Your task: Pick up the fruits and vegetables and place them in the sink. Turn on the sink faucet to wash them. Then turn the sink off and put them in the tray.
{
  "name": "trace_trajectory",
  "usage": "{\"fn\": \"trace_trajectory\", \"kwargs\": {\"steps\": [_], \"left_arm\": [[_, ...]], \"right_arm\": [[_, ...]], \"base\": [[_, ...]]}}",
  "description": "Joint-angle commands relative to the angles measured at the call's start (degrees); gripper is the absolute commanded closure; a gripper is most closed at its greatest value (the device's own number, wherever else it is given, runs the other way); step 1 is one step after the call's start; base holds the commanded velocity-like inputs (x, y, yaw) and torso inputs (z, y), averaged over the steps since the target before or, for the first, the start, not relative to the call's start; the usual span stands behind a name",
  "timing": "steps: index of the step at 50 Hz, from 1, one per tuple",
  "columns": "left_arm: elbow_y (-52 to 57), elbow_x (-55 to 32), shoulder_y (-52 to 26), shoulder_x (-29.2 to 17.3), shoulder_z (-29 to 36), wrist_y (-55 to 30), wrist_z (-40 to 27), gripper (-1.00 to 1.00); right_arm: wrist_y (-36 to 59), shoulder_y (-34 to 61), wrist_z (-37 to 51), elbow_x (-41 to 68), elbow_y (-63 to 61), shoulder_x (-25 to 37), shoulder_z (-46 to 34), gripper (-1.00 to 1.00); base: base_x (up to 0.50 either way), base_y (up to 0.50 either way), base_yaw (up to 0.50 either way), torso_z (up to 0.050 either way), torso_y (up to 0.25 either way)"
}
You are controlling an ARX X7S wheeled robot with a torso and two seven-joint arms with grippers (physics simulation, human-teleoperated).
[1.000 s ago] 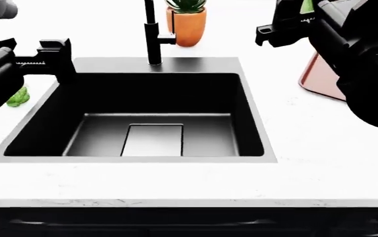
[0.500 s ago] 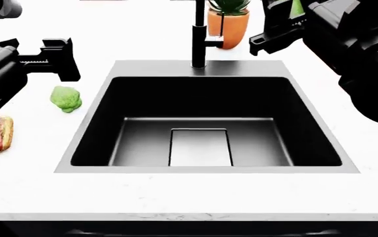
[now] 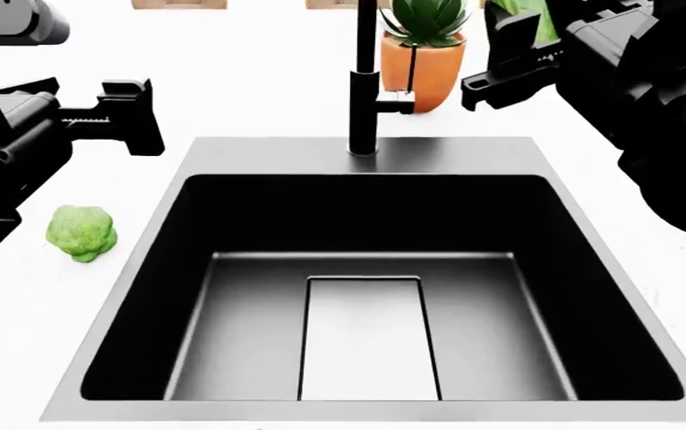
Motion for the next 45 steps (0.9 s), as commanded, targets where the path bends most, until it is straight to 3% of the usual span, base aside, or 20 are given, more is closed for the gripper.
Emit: {"fn": "trace_trajectory", "kwargs": {"steps": [1,8,20,40,45], "left_arm": [[0.32,-0.82,0.86,-0.44,-0.28,0.34,-0.32,-1.0],[0.15,-1.0,1.3,-0.58,-0.05,0.84,-0.17,-1.0],[0.52,-1.9,1.71,-0.68,0.12,0.69,-0.77,-1.0],[0.94,-2.83,2.83,-1.27,0.4,1.11,-1.43,-1.0],[0.97,-3.02,3.04,-1.35,0.48,1.28,-1.57,-1.0]], "right_arm": [[0.13,0.17,0.1,0.68,0.29,-0.64,0.53,1.0],[0.32,0.17,0.85,1.16,0.69,-0.69,1.11,1.0],[-0.95,-0.97,0.07,0.88,-0.74,0.11,0.83,1.0],[0.18,-1.6,-1.31,3.06,-0.52,0.2,-0.12,1.0],[4.62,-0.55,-1.19,4.87,0.83,0.5,-2.3,1.0]], "base": [[0.0,0.0,0.0,0.0,0.0],[0.0,0.0,0.0,0.0,0.0],[0.5,-0.11,0.0,0.0,0.001],[0.07,0.0,0.0,0.0,0.001],[0.0,0.0,0.0,0.0,0.0]]}}
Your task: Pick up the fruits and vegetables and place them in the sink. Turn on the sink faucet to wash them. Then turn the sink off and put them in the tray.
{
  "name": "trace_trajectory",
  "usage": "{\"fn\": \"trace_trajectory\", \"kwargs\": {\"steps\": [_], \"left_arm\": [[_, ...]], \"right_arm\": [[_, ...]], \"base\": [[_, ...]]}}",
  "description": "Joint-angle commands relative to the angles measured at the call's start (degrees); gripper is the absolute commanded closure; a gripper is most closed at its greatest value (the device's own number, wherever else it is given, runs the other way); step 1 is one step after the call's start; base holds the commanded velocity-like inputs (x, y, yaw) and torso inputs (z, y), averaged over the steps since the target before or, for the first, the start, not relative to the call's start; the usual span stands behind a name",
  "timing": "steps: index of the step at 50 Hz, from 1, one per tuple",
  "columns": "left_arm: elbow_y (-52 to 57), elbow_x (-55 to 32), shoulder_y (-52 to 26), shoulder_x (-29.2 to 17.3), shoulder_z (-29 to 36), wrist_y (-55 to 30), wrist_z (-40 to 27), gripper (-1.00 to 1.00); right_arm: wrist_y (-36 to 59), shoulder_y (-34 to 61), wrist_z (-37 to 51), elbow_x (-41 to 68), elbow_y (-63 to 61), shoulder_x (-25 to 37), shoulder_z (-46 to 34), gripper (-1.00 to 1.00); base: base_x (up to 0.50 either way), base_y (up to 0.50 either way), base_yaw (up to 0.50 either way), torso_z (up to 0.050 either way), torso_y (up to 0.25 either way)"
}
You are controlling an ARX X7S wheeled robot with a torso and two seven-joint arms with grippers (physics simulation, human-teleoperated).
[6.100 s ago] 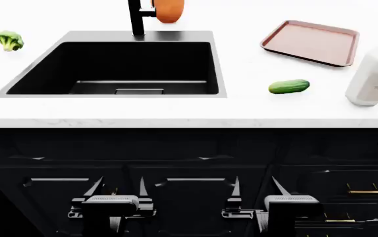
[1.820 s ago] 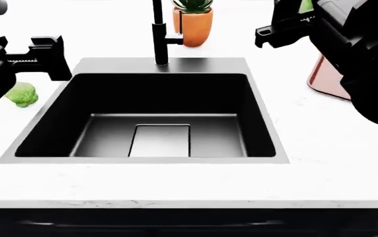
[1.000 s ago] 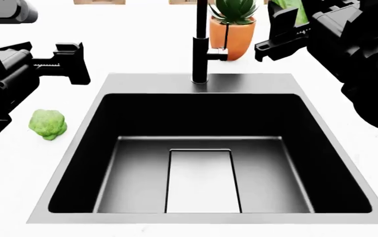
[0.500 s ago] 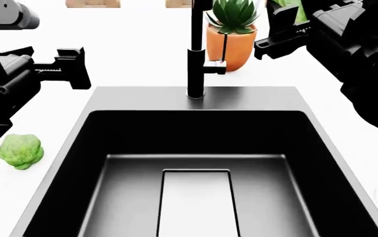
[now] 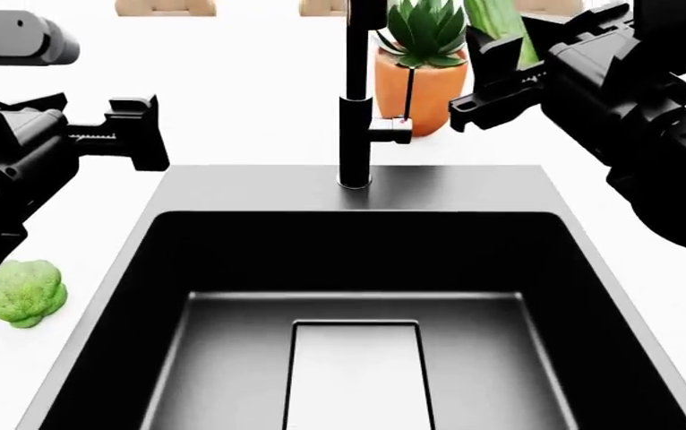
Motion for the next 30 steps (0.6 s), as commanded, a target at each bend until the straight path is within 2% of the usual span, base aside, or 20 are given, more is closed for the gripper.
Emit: {"fn": "trace_trajectory", "kwargs": {"steps": [1,7,13,21,30], "left_arm": [[0.13,-0.43,0.51,-0.32,0.19,0.35,-0.33,-1.0],[-0.12,-0.32,0.64,-0.51,0.6,0.67,-0.21,-1.0],[-1.75,1.3,0.27,-0.25,2.56,2.25,0.78,-1.0],[-2.47,2.36,1.65,-0.52,3.46,3.89,1.5,-1.0],[-5.11,4.34,0.06,-0.2,5.42,6.04,2.62,-1.0]], "right_arm": [[6.14,1.54,-1.09,1.92,1.36,0.65,-3.88,1.0],[16.58,4.3,-5.51,6.3,7.72,0.61,-10.76,1.0],[15.38,6.82,-15.4,2.26,11.08,1.3,-19.67,1.0],[13.84,8.28,-26.07,0.0,15.56,1.07,-27.35,1.0],[10.02,5.92,-39.22,-6.36,19.62,-0.41,-42.51,1.0]], "base": [[0.0,0.0,0.0,0.0,0.0],[0.0,0.0,0.0,0.0,0.0],[0.0,0.0,0.0,0.0,0.0],[0.0,0.0,0.0,0.0,0.0],[0.0,0.0,0.0,0.0,0.0]]}}
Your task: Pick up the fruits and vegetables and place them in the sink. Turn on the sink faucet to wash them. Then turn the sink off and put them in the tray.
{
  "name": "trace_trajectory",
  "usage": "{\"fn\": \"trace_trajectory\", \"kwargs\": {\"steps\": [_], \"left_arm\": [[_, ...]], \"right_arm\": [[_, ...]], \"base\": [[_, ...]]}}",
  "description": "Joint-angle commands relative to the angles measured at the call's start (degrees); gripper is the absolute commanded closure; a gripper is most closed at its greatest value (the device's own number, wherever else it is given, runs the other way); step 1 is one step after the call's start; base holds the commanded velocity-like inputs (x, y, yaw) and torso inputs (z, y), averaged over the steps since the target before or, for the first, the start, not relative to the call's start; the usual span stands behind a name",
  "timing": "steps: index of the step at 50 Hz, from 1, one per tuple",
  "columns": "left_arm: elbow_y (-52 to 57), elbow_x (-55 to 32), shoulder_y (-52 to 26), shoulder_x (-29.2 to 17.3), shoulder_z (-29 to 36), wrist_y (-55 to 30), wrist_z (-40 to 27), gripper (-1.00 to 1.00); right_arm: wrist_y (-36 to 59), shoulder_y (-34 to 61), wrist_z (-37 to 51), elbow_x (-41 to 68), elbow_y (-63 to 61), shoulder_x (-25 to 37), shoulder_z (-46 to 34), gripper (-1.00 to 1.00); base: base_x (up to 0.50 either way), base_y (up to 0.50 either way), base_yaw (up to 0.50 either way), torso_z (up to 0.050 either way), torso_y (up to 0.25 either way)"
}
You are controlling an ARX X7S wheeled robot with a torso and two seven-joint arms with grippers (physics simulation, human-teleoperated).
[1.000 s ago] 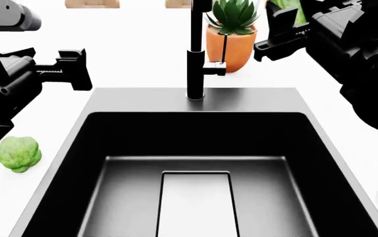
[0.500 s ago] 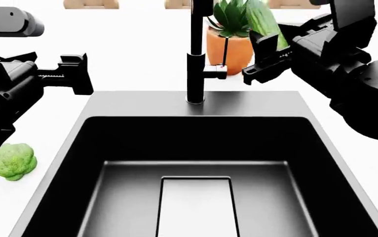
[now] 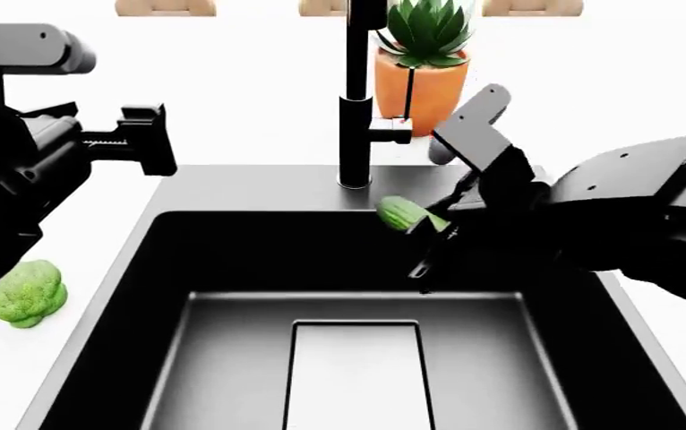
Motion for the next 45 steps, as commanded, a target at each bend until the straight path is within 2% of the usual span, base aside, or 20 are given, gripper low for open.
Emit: {"fn": "trace_trajectory", "kwargs": {"steps": [1,8,16,22,24,28,34,45], "left_arm": [[-2.57,2.28,-0.82,0.19,2.21,2.68,1.3,-1.0],[-3.25,3.03,0.58,0.07,2.11,3.99,1.3,-1.0],[-2.19,1.48,1.71,-0.43,0.43,2.99,0.1,-1.0],[-6.76,-4.58,-0.57,-1.3,-1.82,-14.0,-10.32,-1.0],[-11.15,-13.41,-2.58,-3.85,0.11,-15.13,-18.17,-1.0],[-14.45,-24.12,-6.23,-8.81,5.74,-14.86,-24.73,-1.0],[-12.43,-20.24,-6.51,-13.32,10.25,-11.69,-18.97,-1.0],[-14.86,-26.8,-1.84,-16.07,6.45,-11.52,-26.35,-1.0]], "right_arm": [[-3.53,-0.91,-15.25,-6.69,6.53,-1.79,-16.12,1.0],[-9.18,-4.33,-20.39,-11.01,13.75,-4.39,-21.88,1.0],[-13.49,-7.73,-21.48,-13.04,18.95,-6.98,-23.51,1.0],[-14.13,-8.32,-20.9,-12.36,18.28,-7.09,-22.55,1.0],[-14.82,-8.8,-20.98,-12.54,18.51,-7.38,-22.66,1.0],[-16.13,-9.47,-21.21,-12.84,19.1,-7.6,-22.67,1.0],[-17.32,-10.89,-20.96,-12.61,19.4,-7.29,-22.21,1.0],[-18.35,-12.05,-20.96,-12.93,20.29,-8.05,-22.68,1.0]], "base": [[0.0,0.0,0.0,0.0,0.0],[0.0,0.0,0.0,0.0,0.0],[0.0,0.0,0.0,0.0,0.0],[0.0,0.0,0.0,0.0,0.0],[0.0,0.0,0.0,0.0,0.0],[0.0,0.0,0.0,0.0,0.0],[0.0,0.0,0.0,0.0,0.0],[0.0,0.0,0.0,0.0,0.0]]}}
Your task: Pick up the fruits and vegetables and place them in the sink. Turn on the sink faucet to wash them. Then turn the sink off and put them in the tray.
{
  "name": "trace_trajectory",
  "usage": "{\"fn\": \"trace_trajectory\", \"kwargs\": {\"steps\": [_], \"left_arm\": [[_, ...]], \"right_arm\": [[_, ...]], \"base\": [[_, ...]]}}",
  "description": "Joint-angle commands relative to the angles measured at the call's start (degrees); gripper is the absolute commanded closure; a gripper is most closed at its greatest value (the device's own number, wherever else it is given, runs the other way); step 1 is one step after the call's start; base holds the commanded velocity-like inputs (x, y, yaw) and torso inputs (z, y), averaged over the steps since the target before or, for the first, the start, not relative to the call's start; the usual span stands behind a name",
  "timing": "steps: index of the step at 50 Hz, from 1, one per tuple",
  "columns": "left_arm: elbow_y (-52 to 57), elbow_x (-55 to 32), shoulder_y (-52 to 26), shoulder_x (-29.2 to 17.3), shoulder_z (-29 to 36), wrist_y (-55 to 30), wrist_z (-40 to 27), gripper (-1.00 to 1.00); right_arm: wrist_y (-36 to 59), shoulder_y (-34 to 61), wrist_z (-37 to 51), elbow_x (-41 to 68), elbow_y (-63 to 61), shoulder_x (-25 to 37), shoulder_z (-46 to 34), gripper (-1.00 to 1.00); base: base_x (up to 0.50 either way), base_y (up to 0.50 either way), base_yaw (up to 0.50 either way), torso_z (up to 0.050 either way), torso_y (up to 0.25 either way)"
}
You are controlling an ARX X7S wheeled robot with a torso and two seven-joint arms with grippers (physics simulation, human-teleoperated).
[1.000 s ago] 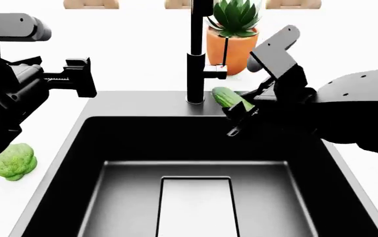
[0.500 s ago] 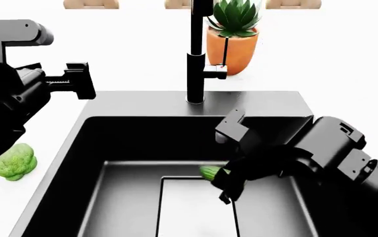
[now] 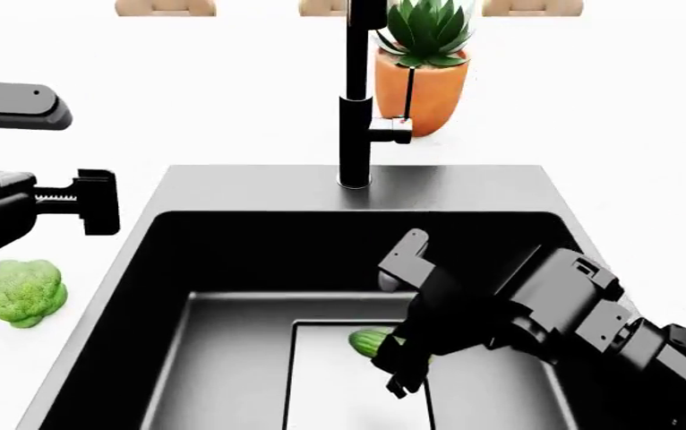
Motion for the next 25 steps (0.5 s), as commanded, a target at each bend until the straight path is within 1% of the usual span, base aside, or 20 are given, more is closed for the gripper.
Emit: {"fn": "trace_trajectory", "kwargs": {"steps": [1,8,16,25], "left_arm": [[-1.83,-6.45,3.3,-4.52,-0.58,0.02,-5.76,-1.0],[-1.21,-8.48,7.76,-5.55,-2.07,1.7,-7.35,-1.0],[-0.02,-7.66,11.69,-7.12,-2.31,3.45,-6.1,-1.0],[1.25,-8.7,15.46,-7.79,-3.32,5.1,-6.72,-1.0]], "right_arm": [[-1.57,-1.12,-0.45,-0.49,0.79,-0.56,-0.31,1.0],[-1.68,-1.19,-0.06,-0.59,0.72,-0.66,-0.34,1.0],[-2.12,-1.49,0.32,-0.67,1.3,-0.88,-0.17,1.0],[-1.89,-1.49,1.43,-0.84,0.92,-0.51,-0.06,1.0]], "base": [[0.0,0.0,0.0,0.0,0.0],[0.0,0.0,0.0,0.0,0.0],[0.0,0.0,0.0,0.0,0.0],[0.0,0.0,0.0,0.0,0.0]]}}
